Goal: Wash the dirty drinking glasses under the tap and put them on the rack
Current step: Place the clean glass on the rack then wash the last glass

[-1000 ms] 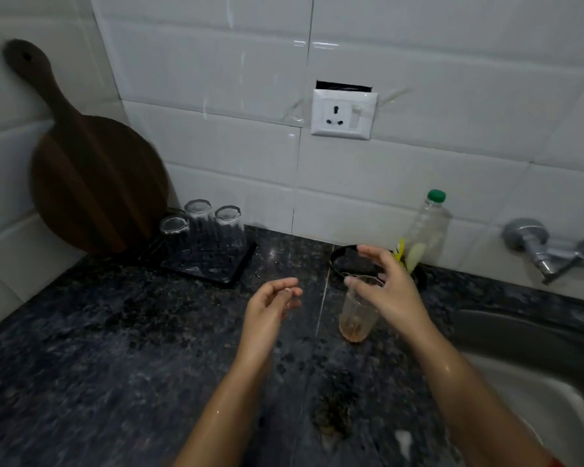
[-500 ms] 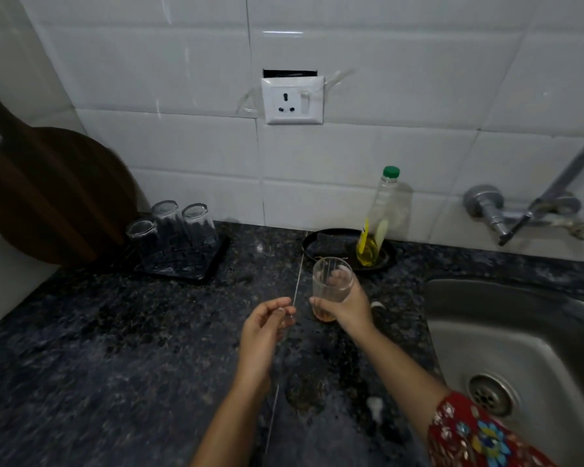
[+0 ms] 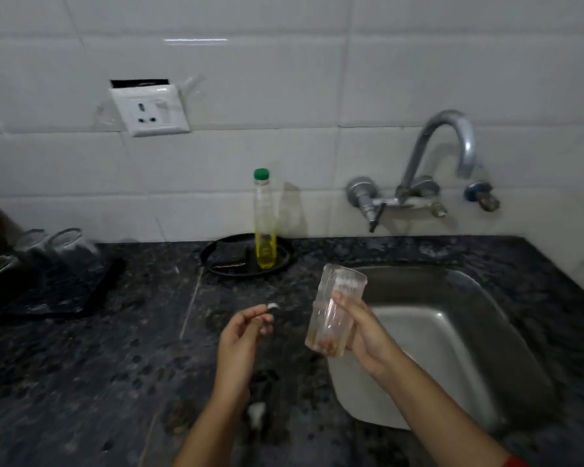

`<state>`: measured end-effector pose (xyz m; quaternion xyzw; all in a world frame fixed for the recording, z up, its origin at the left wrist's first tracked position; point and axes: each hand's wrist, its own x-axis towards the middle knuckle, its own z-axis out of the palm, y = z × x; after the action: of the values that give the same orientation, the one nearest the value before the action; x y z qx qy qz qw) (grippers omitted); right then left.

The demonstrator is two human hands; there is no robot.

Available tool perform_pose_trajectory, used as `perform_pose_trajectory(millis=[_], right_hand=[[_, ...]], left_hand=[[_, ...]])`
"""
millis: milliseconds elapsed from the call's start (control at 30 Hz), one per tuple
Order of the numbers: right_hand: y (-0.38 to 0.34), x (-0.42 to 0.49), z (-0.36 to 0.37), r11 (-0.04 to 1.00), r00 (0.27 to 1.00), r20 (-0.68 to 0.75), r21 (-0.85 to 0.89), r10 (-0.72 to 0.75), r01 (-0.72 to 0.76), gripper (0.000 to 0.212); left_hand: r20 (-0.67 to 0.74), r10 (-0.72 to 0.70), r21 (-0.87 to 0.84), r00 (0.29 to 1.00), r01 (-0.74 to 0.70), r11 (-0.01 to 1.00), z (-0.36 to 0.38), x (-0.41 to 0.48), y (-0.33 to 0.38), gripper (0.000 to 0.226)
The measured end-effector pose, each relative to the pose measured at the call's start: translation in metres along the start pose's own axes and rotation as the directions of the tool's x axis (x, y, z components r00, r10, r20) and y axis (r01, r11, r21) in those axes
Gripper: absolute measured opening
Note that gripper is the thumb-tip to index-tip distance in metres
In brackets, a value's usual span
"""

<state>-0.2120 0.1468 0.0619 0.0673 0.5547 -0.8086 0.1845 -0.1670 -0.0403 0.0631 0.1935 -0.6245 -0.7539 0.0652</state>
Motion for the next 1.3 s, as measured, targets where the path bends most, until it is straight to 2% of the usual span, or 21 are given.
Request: perform_pose_trajectory(millis=[200,300,433,533,600,733,833,967,1200,1300], right_hand=[[-0.036,-0.011,-0.106,0.998,0.998,-0.063,-0.070,-0.002,-0.002,0.062],[-0.049,-0.014,-0.150,0.996,0.996,-0.092,-0.091,-0.002,-0.007,0.069],[-0.060,-0.018,-0.187,0.989,0.991,-0.121,-0.139,-0.060,0.043,0.057],[-0.062,-0.015,-0.204,0.973,0.985,-0.133,-0.217,-0.111,0.080,0.058],[-0.061,-0.012,-0.214,0.959,0.983,-0.107,-0.258,-0.151,0.119,0.065],[-0.060,-0.006,-0.221,0.904,0.968,-0.059,-0.375,-0.243,0.204,0.072],[-0.059,-0.001,-0.222,0.879,0.958,-0.053,-0.415,-0.282,0.235,0.073],[-0.061,0.008,-0.222,0.871,0.954,-0.039,-0.422,-0.296,0.252,0.069],[-0.063,0.019,-0.225,0.852,0.954,0.004,-0.450,-0.300,0.270,0.073],[-0.065,0.021,-0.223,0.848,0.955,0.021,-0.453,-0.297,0.274,0.073]], left_hand=[[0.109,0.111,0.186,0.988,-0.130,0.974,0.129,0.018,-0.006,0.017],[0.108,0.156,0.304,0.982,-0.182,0.935,0.183,0.045,-0.006,0.018],[0.090,0.177,0.547,0.980,-0.197,0.814,0.233,0.060,0.009,0.055],[0.090,0.181,0.657,0.979,-0.196,0.728,0.261,0.062,0.021,0.057],[0.082,0.198,0.672,0.977,-0.201,0.713,0.274,0.065,0.025,0.061],[0.011,0.159,0.725,0.987,-0.118,0.679,0.285,0.076,0.034,0.084],[0.005,0.115,0.736,0.993,-0.081,0.672,0.284,0.082,0.041,0.078],[0.006,0.128,0.743,0.992,-0.090,0.663,0.283,0.088,0.041,0.077],[-0.054,0.026,0.514,0.998,0.006,0.858,0.279,0.105,0.037,0.073],[0.039,0.003,0.462,0.999,-0.021,0.886,0.275,0.099,0.028,0.070]])
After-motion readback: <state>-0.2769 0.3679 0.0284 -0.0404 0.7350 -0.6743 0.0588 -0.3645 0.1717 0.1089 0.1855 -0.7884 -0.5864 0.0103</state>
